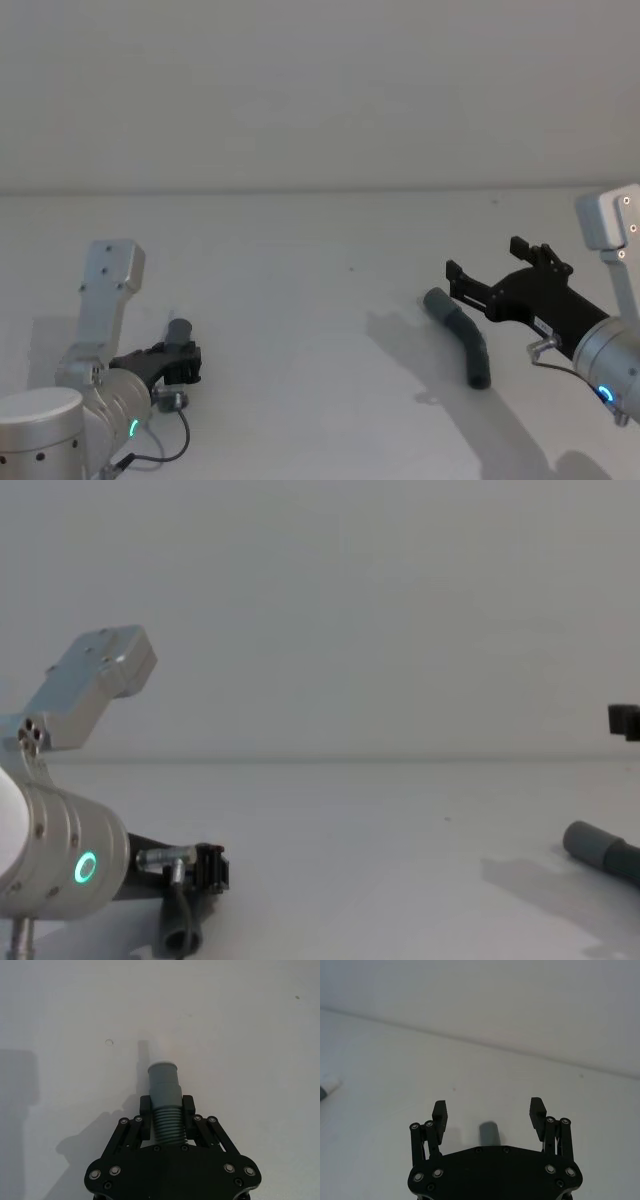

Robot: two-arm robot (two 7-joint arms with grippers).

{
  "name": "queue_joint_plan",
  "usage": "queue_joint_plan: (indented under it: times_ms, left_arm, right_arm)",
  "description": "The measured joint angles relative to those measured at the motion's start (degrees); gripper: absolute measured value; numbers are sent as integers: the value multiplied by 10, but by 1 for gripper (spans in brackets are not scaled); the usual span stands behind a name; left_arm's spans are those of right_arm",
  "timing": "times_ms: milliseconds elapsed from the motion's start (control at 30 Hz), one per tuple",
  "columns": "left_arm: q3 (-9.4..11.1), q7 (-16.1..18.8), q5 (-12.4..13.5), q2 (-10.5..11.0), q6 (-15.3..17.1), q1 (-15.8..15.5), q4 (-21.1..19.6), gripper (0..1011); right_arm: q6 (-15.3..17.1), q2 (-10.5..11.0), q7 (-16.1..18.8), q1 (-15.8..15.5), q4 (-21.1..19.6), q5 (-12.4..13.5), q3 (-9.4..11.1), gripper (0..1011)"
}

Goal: Use both hands to pick up one end of the pipe from the table, align the ends, and insert them.

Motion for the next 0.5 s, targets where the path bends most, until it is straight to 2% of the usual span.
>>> queue_joint_plan:
  times_ms: [200, 500]
  left_arm:
    - [0, 0, 0, 0, 0, 0, 0, 334]
    - [0, 0, 0, 0, 0, 0, 0, 334]
  right_arm:
    - [69, 8, 1, 3, -15, 12, 8, 1002]
    - [126, 14, 8, 12, -20, 19, 9, 1002]
